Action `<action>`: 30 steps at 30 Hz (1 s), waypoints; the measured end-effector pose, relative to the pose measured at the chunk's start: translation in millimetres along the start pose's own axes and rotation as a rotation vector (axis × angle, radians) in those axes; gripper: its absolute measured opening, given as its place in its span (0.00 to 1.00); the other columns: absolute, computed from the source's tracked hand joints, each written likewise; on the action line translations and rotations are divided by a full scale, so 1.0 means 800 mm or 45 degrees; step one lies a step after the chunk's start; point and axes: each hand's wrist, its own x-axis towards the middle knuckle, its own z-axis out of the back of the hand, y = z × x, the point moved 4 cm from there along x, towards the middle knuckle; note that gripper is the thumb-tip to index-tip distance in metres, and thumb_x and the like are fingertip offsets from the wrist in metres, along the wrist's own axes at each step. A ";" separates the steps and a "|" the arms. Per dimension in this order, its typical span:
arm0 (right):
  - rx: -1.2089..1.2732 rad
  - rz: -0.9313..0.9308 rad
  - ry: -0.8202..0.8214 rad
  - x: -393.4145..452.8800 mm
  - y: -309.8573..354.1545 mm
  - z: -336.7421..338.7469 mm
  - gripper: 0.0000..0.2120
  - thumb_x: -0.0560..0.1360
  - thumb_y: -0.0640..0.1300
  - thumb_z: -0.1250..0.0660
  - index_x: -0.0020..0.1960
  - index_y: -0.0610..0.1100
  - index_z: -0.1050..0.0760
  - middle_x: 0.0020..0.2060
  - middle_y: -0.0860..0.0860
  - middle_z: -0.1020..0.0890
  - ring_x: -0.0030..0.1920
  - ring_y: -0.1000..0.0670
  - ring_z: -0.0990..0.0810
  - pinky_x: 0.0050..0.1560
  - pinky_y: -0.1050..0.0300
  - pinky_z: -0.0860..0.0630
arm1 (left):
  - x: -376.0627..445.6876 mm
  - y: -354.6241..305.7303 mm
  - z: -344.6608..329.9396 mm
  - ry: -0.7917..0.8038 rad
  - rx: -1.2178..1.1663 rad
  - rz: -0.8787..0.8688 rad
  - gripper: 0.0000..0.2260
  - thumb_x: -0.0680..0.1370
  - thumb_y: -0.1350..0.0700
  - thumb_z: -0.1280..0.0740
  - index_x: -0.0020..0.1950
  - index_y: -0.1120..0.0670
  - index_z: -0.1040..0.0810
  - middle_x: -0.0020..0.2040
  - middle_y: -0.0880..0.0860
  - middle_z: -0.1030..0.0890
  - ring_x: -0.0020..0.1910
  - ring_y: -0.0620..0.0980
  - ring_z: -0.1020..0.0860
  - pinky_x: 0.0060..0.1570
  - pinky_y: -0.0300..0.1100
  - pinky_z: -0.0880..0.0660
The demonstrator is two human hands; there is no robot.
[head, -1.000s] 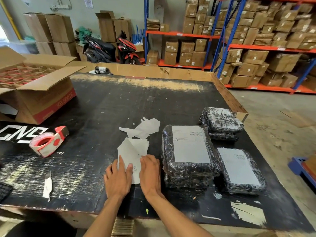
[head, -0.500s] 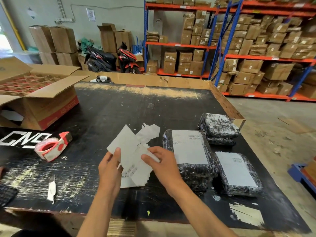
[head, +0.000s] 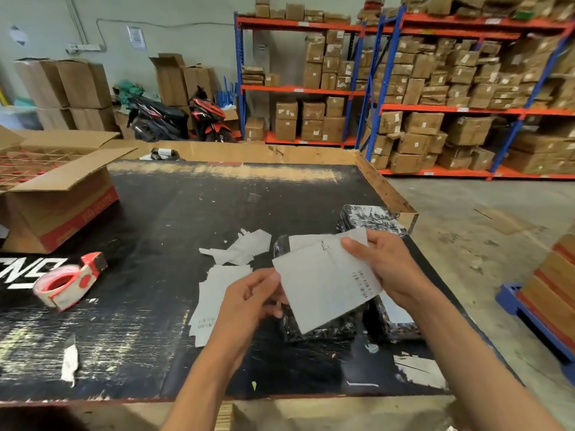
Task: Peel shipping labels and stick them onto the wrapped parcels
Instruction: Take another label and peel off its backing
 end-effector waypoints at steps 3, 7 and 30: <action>-0.060 0.024 0.034 0.005 0.011 0.025 0.11 0.69 0.49 0.24 0.49 0.45 0.14 0.46 0.42 0.12 0.46 0.41 0.12 0.38 0.52 0.16 | 0.007 -0.010 -0.024 -0.006 -0.027 -0.024 0.11 0.74 0.51 0.31 0.50 0.56 0.15 0.42 0.58 0.15 0.38 0.48 0.19 0.33 0.37 0.24; -0.123 0.026 0.074 0.018 0.017 0.051 0.05 0.75 0.46 0.26 0.49 0.47 0.14 0.46 0.43 0.12 0.46 0.41 0.12 0.43 0.49 0.15 | 0.018 -0.015 -0.049 -0.015 -0.059 -0.039 0.12 0.73 0.50 0.31 0.50 0.55 0.14 0.42 0.58 0.15 0.37 0.47 0.19 0.32 0.36 0.24; -0.057 -0.075 0.195 0.067 0.015 0.147 0.10 0.71 0.45 0.23 0.52 0.45 0.15 0.49 0.41 0.12 0.48 0.40 0.12 0.42 0.50 0.15 | 0.076 -0.001 -0.142 0.083 -0.200 0.063 0.11 0.71 0.50 0.28 0.42 0.58 0.15 0.38 0.56 0.17 0.34 0.45 0.20 0.29 0.34 0.26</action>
